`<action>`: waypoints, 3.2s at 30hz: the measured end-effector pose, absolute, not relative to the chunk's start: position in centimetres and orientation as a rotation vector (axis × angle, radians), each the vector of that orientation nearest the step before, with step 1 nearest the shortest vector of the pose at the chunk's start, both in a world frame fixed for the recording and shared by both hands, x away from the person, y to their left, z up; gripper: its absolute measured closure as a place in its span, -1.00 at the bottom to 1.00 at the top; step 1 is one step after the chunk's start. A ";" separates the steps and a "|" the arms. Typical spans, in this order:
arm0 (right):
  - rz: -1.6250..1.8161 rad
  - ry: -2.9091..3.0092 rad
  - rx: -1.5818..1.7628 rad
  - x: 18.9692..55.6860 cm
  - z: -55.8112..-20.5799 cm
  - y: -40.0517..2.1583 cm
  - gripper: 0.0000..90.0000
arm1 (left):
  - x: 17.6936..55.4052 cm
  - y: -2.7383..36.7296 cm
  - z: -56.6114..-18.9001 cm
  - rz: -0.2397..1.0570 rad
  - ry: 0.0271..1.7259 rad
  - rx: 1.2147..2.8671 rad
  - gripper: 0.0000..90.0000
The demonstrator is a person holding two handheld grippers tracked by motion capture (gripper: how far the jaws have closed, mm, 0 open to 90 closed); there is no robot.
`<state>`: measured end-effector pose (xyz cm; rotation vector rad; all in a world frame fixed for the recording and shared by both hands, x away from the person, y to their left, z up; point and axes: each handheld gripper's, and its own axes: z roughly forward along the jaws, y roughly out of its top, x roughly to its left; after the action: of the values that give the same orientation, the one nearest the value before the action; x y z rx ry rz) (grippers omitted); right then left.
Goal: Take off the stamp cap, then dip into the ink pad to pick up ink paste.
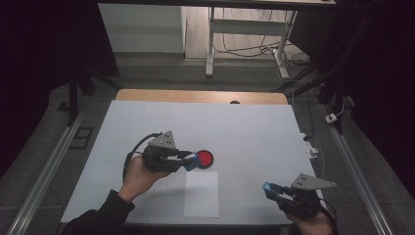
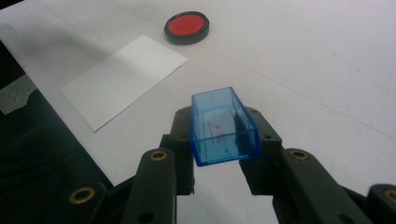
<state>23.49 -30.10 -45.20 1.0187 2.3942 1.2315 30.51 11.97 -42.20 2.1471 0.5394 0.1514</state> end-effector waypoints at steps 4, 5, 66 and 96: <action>1.234 2.394 1.019 23.5 -45.2 -30.1 0.52 | 30.7 11.9 -42.2 0.151 0.547 2.144 0.56; 1.235 2.394 1.020 23.5 -45.2 -30.1 0.52 | 30.7 11.8 -42.2 0.150 0.548 2.145 0.56; 1.241 2.403 1.006 23.5 -45.2 -30.1 0.52 | 38.4 7.5 -46.9 0.127 0.709 2.266 0.56; 1.230 2.411 0.995 23.4 -45.2 -30.0 0.52 | 38.8 6.2 -48.4 0.160 0.746 2.345 0.56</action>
<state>23.42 -29.98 -45.23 0.9950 2.4108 1.2302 38.84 6.20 -48.37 2.3451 0.7460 0.1605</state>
